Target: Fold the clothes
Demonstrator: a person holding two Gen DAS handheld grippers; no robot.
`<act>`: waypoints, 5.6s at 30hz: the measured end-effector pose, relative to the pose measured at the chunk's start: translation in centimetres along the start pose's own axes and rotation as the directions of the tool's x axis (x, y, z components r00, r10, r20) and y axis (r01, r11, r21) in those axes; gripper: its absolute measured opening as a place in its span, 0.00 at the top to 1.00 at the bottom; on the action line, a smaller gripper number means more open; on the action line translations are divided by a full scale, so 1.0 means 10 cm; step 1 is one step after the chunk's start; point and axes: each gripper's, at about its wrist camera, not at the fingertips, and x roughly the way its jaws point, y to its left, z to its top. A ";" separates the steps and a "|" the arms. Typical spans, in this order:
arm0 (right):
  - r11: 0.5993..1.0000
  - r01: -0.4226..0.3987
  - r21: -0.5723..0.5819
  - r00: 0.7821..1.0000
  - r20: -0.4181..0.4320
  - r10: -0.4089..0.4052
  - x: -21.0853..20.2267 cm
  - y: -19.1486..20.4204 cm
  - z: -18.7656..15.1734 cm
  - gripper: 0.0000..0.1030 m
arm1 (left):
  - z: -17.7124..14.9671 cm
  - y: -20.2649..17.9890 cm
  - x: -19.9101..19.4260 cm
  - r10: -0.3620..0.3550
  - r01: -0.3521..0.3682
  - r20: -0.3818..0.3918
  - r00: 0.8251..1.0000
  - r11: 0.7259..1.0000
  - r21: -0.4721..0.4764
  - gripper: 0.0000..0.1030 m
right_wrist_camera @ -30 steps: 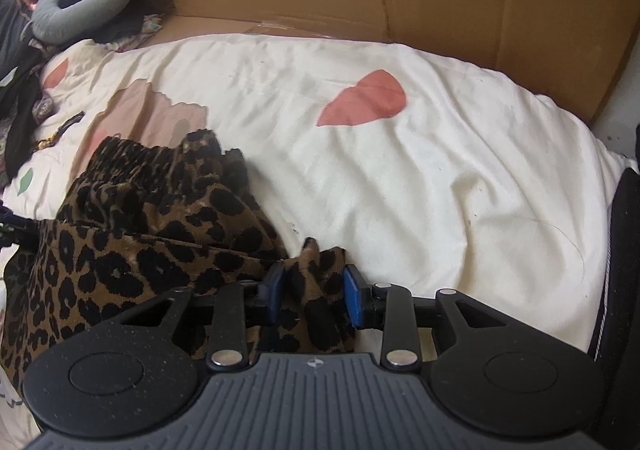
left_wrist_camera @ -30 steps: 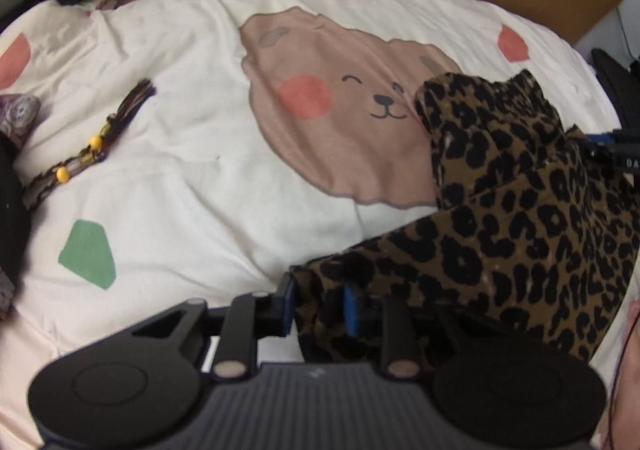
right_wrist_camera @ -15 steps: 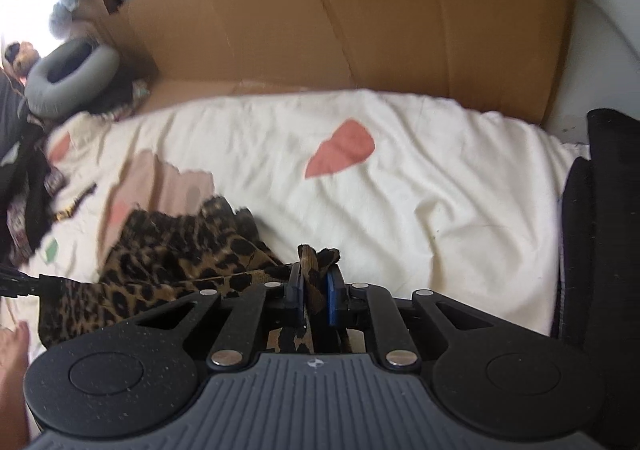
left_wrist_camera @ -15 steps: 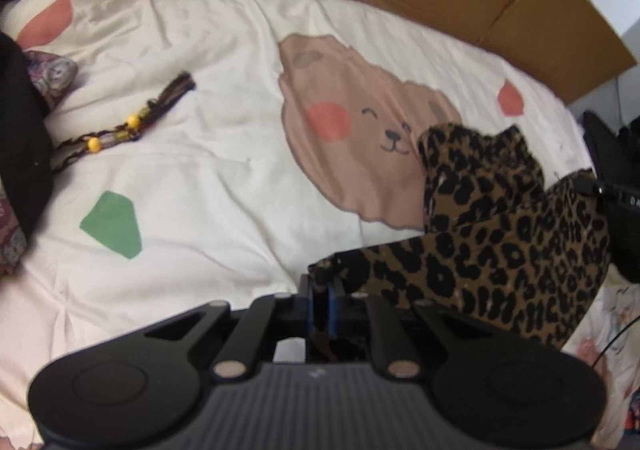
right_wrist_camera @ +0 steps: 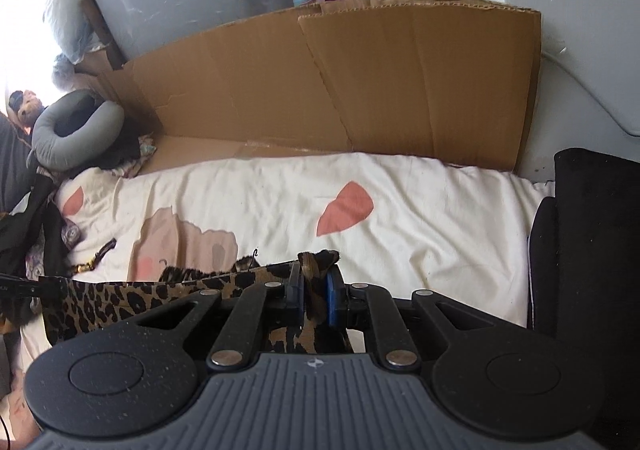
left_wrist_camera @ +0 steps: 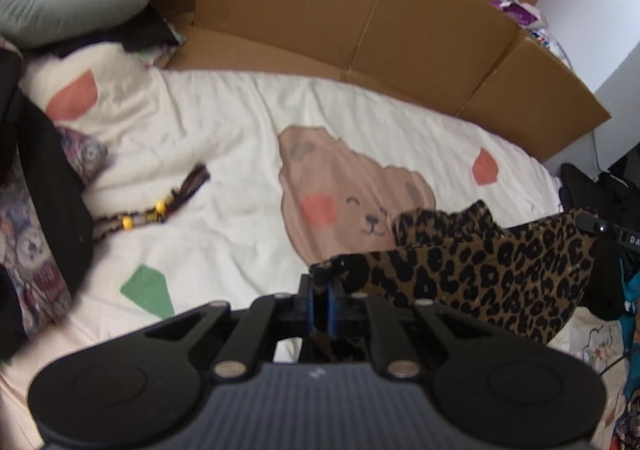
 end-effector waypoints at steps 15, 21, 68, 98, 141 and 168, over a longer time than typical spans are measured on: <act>0.998 0.033 -0.060 0.999 0.007 -0.033 0.23 0.06 0.19 0.91 | 0.21 -0.04 0.12 0.068 -0.070 0.035 0.997 0.996 0.053 0.93; 0.998 0.028 -0.064 0.999 -0.045 -0.031 0.54 -0.01 0.18 0.91 | 0.24 0.03 0.38 0.087 -0.087 -0.004 0.996 0.995 0.050 0.93; 0.974 0.141 -0.178 0.987 -0.055 -0.153 0.96 0.00 0.14 0.64 | 0.38 0.11 0.88 0.231 -0.228 -0.053 0.971 0.972 0.060 0.70; 0.943 -0.143 -0.299 0.983 -0.151 0.101 1.22 0.81 -0.23 0.81 | 0.21 -1.05 1.38 -0.085 0.099 -0.072 0.994 0.969 0.227 0.92; 0.911 -0.160 -0.379 0.980 -0.168 0.102 1.00 0.92 -0.53 0.70 | 0.03 -1.11 1.43 -0.176 0.182 -0.048 0.983 0.939 0.290 0.87; 0.904 -0.166 -0.395 0.982 -0.149 0.116 0.84 0.88 -0.65 0.75 | -0.22 -1.30 1.20 -0.081 0.098 -0.056 0.995 0.888 0.450 0.84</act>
